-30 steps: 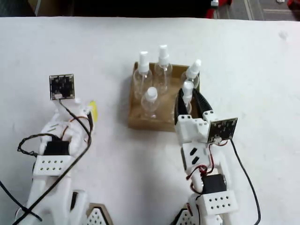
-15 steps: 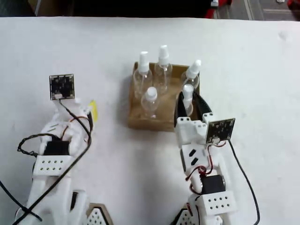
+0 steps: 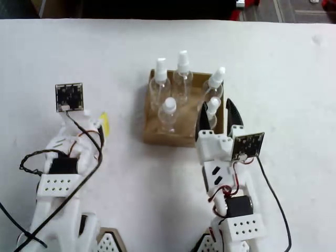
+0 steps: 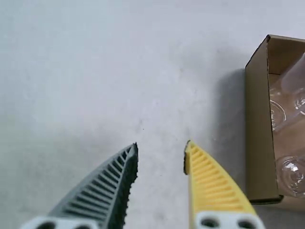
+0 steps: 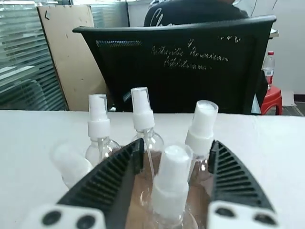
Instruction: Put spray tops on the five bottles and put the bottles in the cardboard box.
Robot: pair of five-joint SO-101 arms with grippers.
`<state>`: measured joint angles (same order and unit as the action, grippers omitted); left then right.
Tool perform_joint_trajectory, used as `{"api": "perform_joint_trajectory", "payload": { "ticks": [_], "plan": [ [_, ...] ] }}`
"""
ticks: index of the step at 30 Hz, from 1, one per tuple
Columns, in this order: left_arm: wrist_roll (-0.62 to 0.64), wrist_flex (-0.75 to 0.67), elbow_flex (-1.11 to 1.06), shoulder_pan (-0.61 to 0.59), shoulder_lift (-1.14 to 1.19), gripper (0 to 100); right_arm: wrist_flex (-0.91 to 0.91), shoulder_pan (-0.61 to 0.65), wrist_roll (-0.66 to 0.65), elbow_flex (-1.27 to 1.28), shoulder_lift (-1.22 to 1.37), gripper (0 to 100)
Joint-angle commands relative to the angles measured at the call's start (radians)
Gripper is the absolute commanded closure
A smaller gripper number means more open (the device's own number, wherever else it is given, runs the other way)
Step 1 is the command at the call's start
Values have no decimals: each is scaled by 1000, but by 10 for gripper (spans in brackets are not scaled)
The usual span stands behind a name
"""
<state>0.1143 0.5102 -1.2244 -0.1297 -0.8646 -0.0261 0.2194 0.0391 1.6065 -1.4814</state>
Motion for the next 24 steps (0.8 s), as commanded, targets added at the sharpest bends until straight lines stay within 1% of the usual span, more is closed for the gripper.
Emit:
{"api": "perform_joint_trajectory", "payload": {
  "ticks": [1, 4, 5, 8, 11, 13, 15, 16, 17, 18, 19, 21, 23, 24],
  "plan": [
    [-9, -23, 9, 12, -16, 849, -193, 4, 15, -270, -15, 807],
    [-9, -23, 9, 12, -16, 849, -421, 2, 146, -483, -8, 808],
    [-9, -23, 9, 8, -16, 849, -486, 1, 161, -543, -5, 808],
    [-6, -23, 11, 1, -16, 849, -619, -56, 163, -672, -5, 808],
    [-3, -35, 15, -28, -16, 852, -705, -156, 161, -733, -4, 811],
    [-3, -84, 15, -35, -16, 892, -754, -200, 160, -740, -4, 859],
    [-8, -117, 34, -31, -18, 983, -788, -217, 160, -740, -12, 967],
    [-8, -106, 61, -31, -18, 982, -800, -217, 160, -744, -15, 998],
    [-8, -74, 97, -31, -18, 963, -814, -219, 160, -758, -22, 970],
    [-8, -23, 144, -35, -18, 969, -843, -219, 160, -781, -38, 952],
    [-8, 46, 201, -38, -18, 983, -881, -219, 160, -818, -62, 954],
    [-8, 213, 331, -36, -19, 977, -964, -214, 160, -913, -125, 983],
    [-8, 377, 460, -31, -38, 979, -1026, -211, 160, -996, -200, 978],
    [-9, 436, 512, -30, -58, 979, -1044, -211, 160, -1020, -231, 981]
  ]
}}
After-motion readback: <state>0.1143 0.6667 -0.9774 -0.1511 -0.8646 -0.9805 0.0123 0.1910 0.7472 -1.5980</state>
